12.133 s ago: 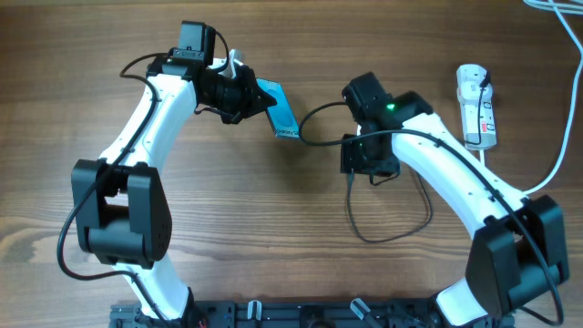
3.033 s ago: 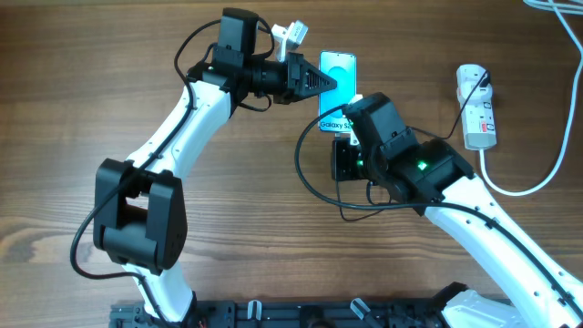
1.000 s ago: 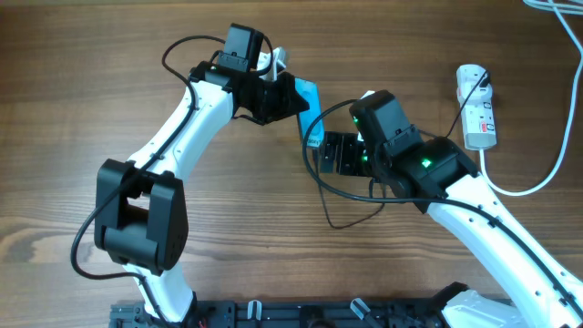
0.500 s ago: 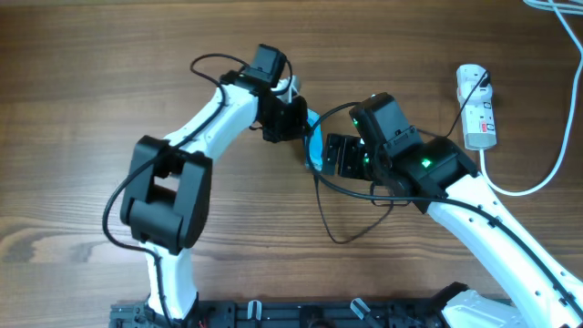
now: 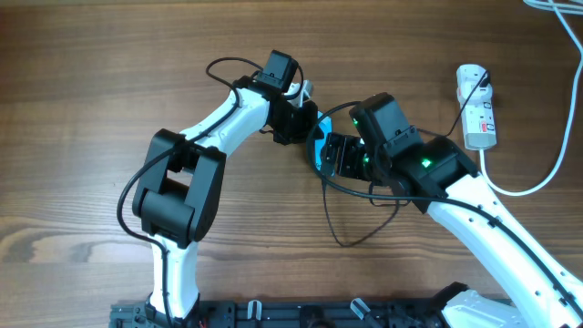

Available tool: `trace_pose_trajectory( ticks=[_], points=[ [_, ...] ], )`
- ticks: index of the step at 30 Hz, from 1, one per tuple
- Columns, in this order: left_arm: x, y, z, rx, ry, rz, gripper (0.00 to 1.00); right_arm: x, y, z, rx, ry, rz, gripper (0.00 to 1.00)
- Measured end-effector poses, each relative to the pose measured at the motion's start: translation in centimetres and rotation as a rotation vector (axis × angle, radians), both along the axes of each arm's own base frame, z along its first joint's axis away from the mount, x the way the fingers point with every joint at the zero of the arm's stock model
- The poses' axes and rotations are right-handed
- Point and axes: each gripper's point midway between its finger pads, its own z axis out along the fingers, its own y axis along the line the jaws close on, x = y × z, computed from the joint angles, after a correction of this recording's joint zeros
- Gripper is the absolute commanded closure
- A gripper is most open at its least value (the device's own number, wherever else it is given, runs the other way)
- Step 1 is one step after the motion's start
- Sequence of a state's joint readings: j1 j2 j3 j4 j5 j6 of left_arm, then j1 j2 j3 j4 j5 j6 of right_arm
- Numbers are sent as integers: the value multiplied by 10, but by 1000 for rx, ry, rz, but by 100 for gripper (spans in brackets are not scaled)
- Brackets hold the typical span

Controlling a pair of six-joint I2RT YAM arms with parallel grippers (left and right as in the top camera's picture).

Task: Plug charger to phone and switch on socket
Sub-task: 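Lower the phone flat onto the table with the left gripper and release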

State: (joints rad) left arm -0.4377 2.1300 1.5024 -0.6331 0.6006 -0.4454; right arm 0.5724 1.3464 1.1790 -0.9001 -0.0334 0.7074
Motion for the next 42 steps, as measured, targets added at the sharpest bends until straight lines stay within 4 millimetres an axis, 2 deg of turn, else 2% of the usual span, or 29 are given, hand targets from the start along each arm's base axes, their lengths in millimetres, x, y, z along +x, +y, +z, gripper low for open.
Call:
trace_pose_trajectory(
  ticks=[8, 16, 17, 20, 22, 25, 30, 35, 39, 42],
  points=[
    [0, 0, -5, 3, 6, 0, 95, 0, 0, 0, 5, 2, -10, 0],
    [2, 2, -10, 21, -6, -6, 83, 0, 0, 0, 4, 4, -10, 0],
    [2, 3, -12, 29, -7, -3, 79, 0, 0, 0, 4, 4, -10, 0],
    [4, 6, -16, 49, -8, 4, 59, -1, 0, 0, 3, 6, -10, 0],
    [4, 7, -20, 61, -10, 3, 56, -2, -1, -1, 0, 11, -10, 0],
    [4, 8, -21, 67, -11, 6, 39, -7, -5, -4, -17, 35, -10, 0],
    [5, 12, -23, 92, -13, 14, 28, -11, -7, -7, -28, 52, -11, 0],
    [8, 16, -19, 131, -31, 20, 0, -12, -10, -8, -45, 56, -17, 0],
    [9, 29, -17, 174, -29, 43, 0, -12, -17, -10, -78, 54, -19, 0],
    [19, 55, -7, 206, -49, 98, 0, -15, -35, -12, -117, 96, -17, 0]
  ],
)
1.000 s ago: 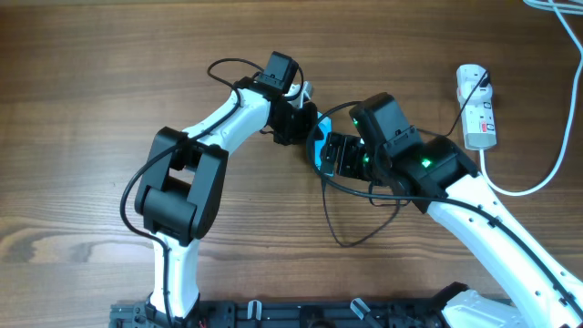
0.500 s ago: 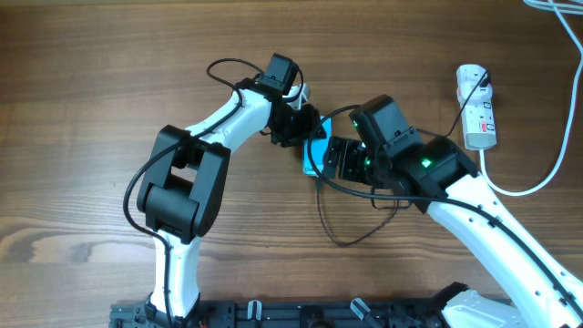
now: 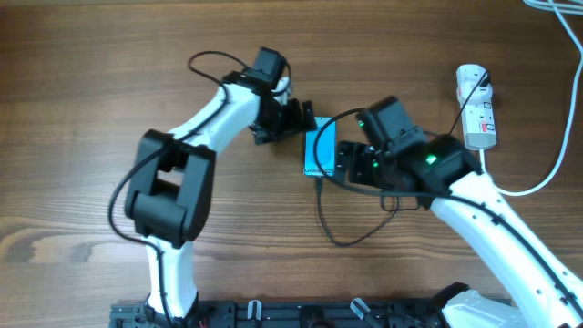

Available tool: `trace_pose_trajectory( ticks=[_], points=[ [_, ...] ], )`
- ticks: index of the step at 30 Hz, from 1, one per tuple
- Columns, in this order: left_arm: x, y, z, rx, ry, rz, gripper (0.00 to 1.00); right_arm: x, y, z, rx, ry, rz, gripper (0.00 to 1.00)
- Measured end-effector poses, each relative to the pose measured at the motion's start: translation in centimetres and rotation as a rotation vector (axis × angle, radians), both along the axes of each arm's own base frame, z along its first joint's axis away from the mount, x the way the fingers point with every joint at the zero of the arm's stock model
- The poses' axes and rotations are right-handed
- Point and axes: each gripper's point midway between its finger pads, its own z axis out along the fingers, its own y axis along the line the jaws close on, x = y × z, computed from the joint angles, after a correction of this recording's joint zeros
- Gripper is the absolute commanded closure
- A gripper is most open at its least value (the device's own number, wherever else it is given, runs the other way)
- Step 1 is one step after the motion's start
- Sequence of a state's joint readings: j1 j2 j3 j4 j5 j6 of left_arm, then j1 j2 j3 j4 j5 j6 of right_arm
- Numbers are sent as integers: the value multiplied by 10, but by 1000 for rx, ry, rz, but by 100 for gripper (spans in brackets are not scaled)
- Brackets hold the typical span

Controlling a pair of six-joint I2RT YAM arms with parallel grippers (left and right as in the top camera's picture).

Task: Plug charger to phone and switch on socket
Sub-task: 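Lower the phone flat onto the table with the left gripper and release, then move the right gripper over the white power strip's switch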

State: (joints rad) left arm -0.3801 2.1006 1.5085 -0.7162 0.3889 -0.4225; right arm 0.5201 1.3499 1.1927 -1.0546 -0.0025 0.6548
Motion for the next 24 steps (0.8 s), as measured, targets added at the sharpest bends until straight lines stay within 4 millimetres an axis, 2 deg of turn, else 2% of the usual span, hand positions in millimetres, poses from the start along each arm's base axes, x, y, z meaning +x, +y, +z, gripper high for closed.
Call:
trace_pose_trajectory(
  ticks=[2, 4, 5, 7, 9, 10, 12, 15, 19, 24],
  points=[
    [11, 18, 25, 13, -68, 43, 0, 6, -21, 9, -1, 23, -41, 0],
    [25, 39, 81, 26, -217, 98, 0, 23, -51, 31, 16, 8, -114, 0],
    [30, 50, 117, 43, -314, 131, 0, 33, -70, 45, 19, -7, -158, 0],
    [29, 64, 177, 57, -474, 175, 0, 52, -107, 63, 19, -36, -242, 0],
    [26, 77, 218, 77, -586, 218, 0, 72, -145, 68, 5, -49, -327, 0],
    [25, 82, 228, 87, -615, 234, 0, 80, -162, 63, -6, -42, -368, 0],
    [25, 88, 232, 113, -631, 253, 0, 96, -196, 42, -37, -12, -442, 0],
    [28, 91, 222, 142, -614, 261, 0, 114, -242, 8, -90, 27, -539, 0],
    [30, 93, 218, 158, -609, 265, 0, 117, -302, -26, -158, 66, -698, 0],
    [30, 93, 218, 161, -609, 267, 0, 128, -344, -51, -171, 43, -813, 0]
  ],
)
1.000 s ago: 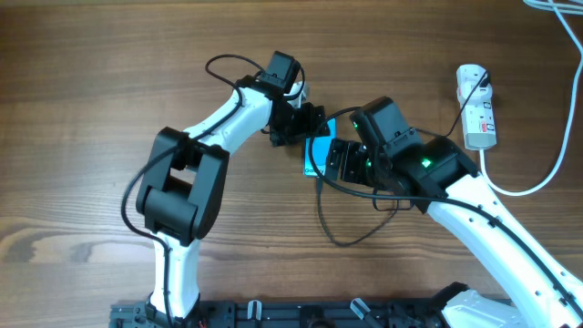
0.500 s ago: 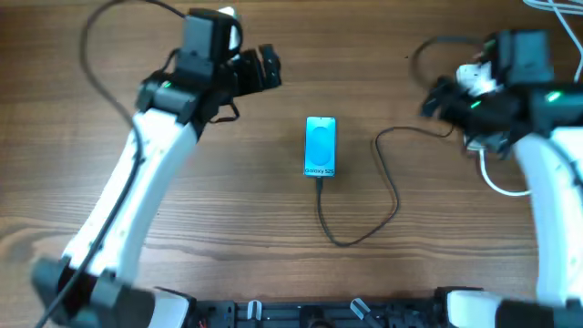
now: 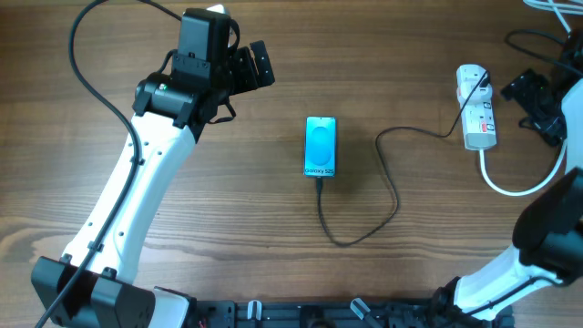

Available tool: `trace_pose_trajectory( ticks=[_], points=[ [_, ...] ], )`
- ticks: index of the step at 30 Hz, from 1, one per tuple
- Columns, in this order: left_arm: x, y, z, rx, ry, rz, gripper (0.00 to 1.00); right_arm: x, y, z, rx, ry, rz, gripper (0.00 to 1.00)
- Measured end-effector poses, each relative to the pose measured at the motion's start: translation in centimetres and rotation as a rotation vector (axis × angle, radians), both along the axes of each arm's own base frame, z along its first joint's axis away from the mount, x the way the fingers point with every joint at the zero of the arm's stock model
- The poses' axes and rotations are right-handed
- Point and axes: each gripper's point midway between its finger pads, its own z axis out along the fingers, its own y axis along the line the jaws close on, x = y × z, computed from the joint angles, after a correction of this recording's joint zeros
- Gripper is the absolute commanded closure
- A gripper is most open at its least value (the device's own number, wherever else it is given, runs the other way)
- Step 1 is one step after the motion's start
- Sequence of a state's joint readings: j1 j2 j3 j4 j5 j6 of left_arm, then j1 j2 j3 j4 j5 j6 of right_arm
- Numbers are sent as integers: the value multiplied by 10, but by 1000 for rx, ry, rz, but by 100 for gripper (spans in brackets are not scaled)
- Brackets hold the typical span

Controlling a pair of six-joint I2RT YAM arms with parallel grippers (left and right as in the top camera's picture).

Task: Plug charger to phone and switch on socket
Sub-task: 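Move the right gripper over the white power strip's switch, then press the power strip switch down with the right gripper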

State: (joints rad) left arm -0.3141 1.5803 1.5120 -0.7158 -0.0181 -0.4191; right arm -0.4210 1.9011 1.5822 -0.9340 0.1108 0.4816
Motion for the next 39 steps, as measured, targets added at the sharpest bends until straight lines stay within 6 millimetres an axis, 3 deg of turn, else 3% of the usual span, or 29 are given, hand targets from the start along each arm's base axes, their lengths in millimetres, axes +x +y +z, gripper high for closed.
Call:
trace_pose_trajectory(
  ticks=[5, 15, 26, 39],
  points=[
    [0, 0, 0, 0, 0, 0, 0, 24, -12, -33, -12, -21, -5, 0],
    [0, 0, 0, 0, 0, 0, 0, 40, -19, -50, -32, -51, 15, 0],
    [0, 0, 0, 0, 0, 0, 0, 25, -22, -69, -7, -10, 35, 0],
    [0, 0, 0, 0, 0, 0, 0, 33, -12, -75, 53, -60, 119, 0]
  ],
)
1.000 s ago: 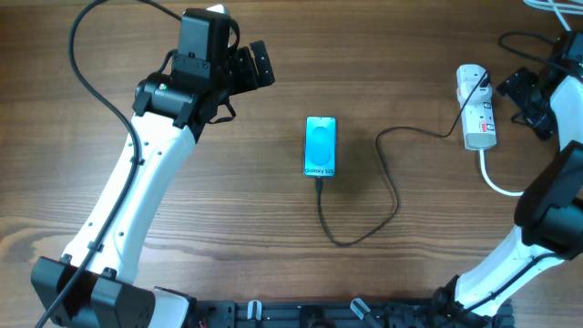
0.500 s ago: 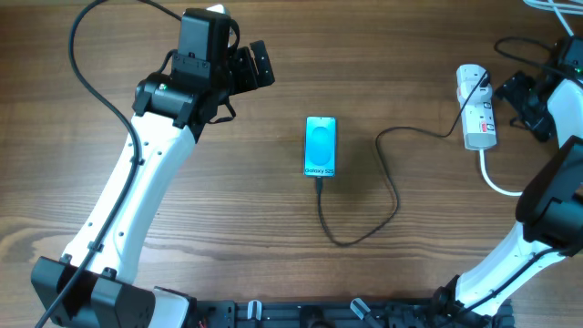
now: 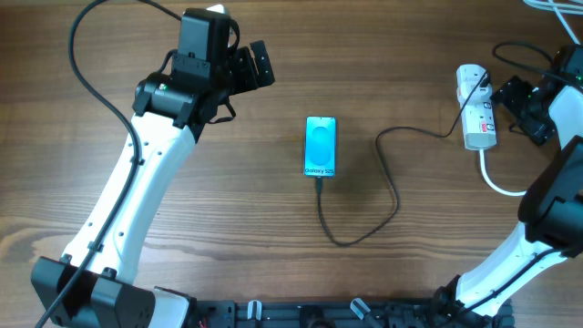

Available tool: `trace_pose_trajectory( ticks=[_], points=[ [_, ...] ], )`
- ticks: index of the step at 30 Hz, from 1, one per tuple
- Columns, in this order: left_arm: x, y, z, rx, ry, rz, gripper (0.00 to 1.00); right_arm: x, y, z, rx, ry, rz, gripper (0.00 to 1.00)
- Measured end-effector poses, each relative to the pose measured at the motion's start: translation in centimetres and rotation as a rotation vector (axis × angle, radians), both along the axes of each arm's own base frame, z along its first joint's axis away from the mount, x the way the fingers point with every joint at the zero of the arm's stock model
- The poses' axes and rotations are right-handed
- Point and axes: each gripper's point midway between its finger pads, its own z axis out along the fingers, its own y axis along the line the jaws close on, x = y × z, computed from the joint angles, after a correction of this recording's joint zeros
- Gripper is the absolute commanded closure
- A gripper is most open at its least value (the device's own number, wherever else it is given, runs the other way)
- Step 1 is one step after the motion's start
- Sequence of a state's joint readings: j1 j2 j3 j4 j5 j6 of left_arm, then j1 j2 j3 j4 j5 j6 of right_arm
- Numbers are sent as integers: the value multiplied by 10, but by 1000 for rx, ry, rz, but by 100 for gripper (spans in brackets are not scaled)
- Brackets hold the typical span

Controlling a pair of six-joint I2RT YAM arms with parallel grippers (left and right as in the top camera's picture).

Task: Plug charger to phone and switch on socket
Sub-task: 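Press the power strip switch down with the right gripper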

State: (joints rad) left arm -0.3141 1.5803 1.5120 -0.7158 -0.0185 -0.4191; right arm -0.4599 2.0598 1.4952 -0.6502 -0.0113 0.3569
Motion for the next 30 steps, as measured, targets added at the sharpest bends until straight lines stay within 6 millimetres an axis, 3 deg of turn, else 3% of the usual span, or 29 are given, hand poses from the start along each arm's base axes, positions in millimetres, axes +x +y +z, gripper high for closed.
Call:
trace_pose_trajectory(
  ticks=[13, 30],
  points=[
    [0, 0, 0, 0, 0, 0, 0, -6, 4, -21, 6, -3, 3, 0],
    [0, 0, 0, 0, 0, 0, 0, 4, 7, -19, 28, -50, 17, 0]
  ],
)
